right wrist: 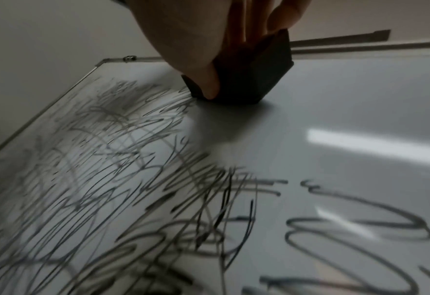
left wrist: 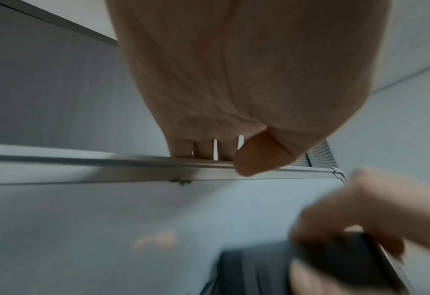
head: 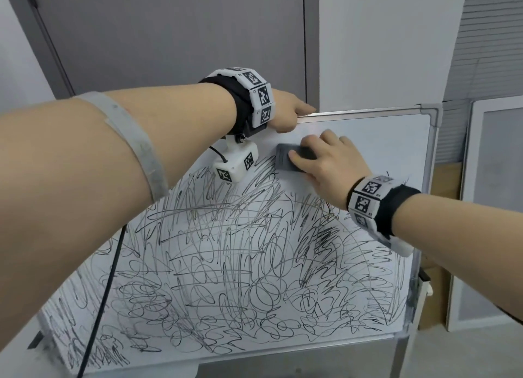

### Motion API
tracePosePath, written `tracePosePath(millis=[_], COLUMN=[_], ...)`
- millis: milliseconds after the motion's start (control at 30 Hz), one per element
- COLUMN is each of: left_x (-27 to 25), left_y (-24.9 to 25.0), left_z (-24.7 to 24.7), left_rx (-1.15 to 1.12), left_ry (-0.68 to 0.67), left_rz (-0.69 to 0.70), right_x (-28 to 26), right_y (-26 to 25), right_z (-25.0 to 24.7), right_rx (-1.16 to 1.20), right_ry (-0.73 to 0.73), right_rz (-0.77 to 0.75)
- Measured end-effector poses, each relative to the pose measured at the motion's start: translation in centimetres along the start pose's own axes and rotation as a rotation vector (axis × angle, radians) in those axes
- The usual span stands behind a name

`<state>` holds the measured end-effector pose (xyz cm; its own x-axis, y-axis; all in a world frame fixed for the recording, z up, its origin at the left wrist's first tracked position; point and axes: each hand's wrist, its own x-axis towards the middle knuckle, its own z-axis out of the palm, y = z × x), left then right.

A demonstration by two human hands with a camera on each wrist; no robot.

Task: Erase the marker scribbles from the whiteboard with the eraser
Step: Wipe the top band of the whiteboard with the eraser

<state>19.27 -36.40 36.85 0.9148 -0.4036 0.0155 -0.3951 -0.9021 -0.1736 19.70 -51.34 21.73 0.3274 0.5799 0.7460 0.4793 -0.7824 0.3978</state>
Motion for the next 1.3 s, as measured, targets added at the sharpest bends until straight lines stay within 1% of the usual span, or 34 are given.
tracePosePath(millis=[67, 133, 200, 300, 400, 433, 533, 567, 633, 733, 800, 867, 933, 1000, 1067, 1133, 1167, 1233, 1300], left_x=[-0.3, -0.8, -1.9, -3.2, -4.0, -4.2, -4.3, -4.3, -4.3, -4.2, -4.3, -4.3, -4.4, -4.4, -4.5, -4.7, -4.8, -5.2, -5.6], left_y=[-1.1, -2.2, -3.6, -5.5, -6.6, -6.6, -6.7, -6.6, -6.6, -6.7, -6.9, -7.2, -7.4, -7.7, -7.9, -8.2, -8.3, -8.7, -9.3], left_z=[-0.1, -0.1, 0.0, 0.4, 0.8, 0.8, 0.8, 0.8, 0.7, 0.5, 0.4, 0.4, 0.4, 0.3, 0.3, 0.5, 0.6, 0.8, 1.0], left_rx=[0.002, 0.016, 0.033, 0.031, -0.026, -0.042, -0.071, -0.077, -0.083, -0.095, -0.088, -0.075, -0.056, -0.043, -0.028, -0.04, -0.044, -0.035, -0.028], left_ry=[0.009, 0.027, 0.042, 0.071, 0.106, 0.109, 0.094, 0.091, 0.086, 0.082, 0.082, 0.083, 0.079, 0.07, 0.057, 0.048, 0.051, 0.084, 0.13], left_rz=[-0.015, -0.05, -0.087, -0.126, -0.149, -0.145, -0.131, -0.129, -0.122, -0.111, -0.105, -0.109, -0.116, -0.12, -0.115, -0.098, -0.091, -0.081, -0.101], right_x=[-1.1, -2.0, -1.2, 0.9, 1.6, 1.2, -0.6, -0.7, 0.5, 2.8, 3.1, 2.1, 0.4, 0.1, 1.5, 3.1, 3.6, 3.4, 1.9], right_y=[-1.3, -1.5, -1.1, -0.8, -1.9, -2.5, -4.3, -4.3, -3.7, -2.0, -2.1, -3.4, -5.0, -5.2, -4.5, -3.7, -3.6, -4.6, -6.3], right_z=[0.9, 1.4, 1.2, 0.2, 0.2, 0.7, 2.2, 2.2, 1.3, -0.4, -0.5, 0.6, 1.7, 1.8, 1.0, 0.1, 0.0, 0.5, 1.8], right_rx=[-0.001, -0.008, -0.001, 0.017, 0.028, 0.033, 0.017, 0.007, 0.01, 0.033, 0.036, 0.039, 0.02, 0.013, 0.021, 0.028, 0.029, 0.02, 0.013], right_ry=[-0.051, -0.102, -0.091, -0.026, -0.007, -0.014, -0.082, -0.104, -0.094, 0.008, 0.025, -0.007, -0.083, -0.124, -0.089, -0.006, 0.014, 0.008, -0.053], right_rz=[-0.098, -0.137, -0.084, 0.02, 0.019, -0.001, -0.146, -0.172, -0.138, 0.008, 0.017, -0.059, -0.183, -0.209, -0.132, -0.027, -0.002, -0.043, -0.166])
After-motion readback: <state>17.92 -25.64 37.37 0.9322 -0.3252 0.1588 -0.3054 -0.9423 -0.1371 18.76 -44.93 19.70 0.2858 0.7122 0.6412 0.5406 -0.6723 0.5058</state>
